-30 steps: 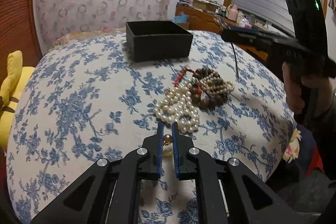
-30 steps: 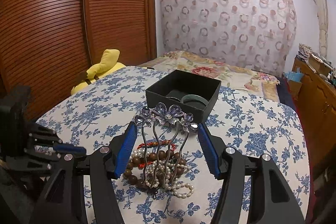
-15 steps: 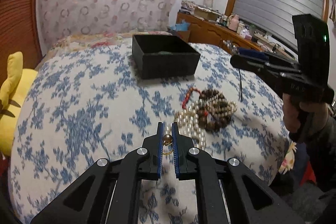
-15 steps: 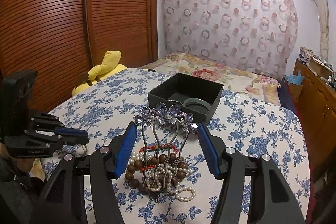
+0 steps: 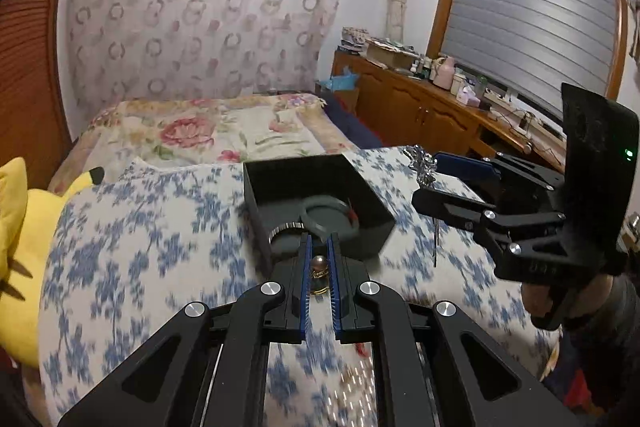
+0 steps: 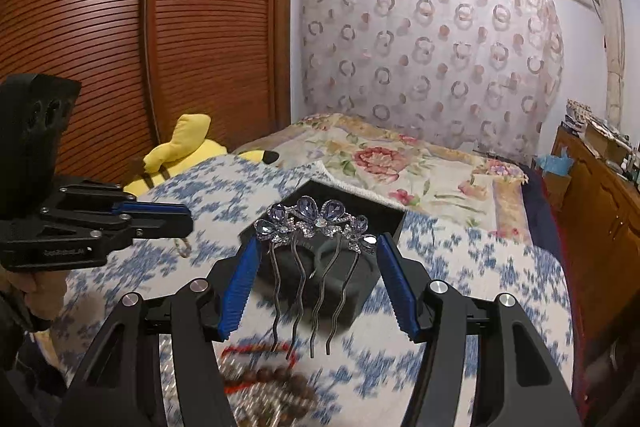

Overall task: Organize jewelry
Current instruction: 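Lower the hair comb into the box with the right tool while the left drops the ring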

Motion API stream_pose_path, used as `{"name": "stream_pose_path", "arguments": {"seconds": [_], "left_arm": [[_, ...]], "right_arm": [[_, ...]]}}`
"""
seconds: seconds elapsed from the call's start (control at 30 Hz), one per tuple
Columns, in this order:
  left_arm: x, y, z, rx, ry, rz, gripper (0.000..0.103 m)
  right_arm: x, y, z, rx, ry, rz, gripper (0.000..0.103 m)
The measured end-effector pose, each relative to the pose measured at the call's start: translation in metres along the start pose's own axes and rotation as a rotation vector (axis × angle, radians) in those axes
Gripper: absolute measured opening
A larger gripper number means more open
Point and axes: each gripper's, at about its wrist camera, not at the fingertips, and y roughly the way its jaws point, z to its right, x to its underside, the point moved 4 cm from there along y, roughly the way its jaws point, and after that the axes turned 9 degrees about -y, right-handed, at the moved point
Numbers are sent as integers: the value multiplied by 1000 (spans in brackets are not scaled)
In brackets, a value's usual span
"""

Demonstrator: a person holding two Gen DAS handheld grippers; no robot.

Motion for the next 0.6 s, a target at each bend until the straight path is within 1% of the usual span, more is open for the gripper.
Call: {"name": "stream_pose_path", "arguments": {"seconds": [0.13,0.23,0.37,0.5,0.53,0.6], "left_arm": [[-17,23,-4,-4,0,-17,7],[-25,41,-8,8,-9,-35,7],[-30,67,-14,4,-23,-66,7],[-32,81,-19,-11,-29,-78,7],[-33,83,-21,-10,-34,-80,8],[-36,84,-25,-16,-43,-75,18]], "right_arm": [[-10,19,13,-5,8,4,62],[-12,32,22,-3,9,1,62],[-10,46,32,-9,32,0,62],[-7,63,40,-24,54,-5,62],[-7,67,41,-32,58,-9,62],[-5,75,40,-43,56,-25,62]]}}
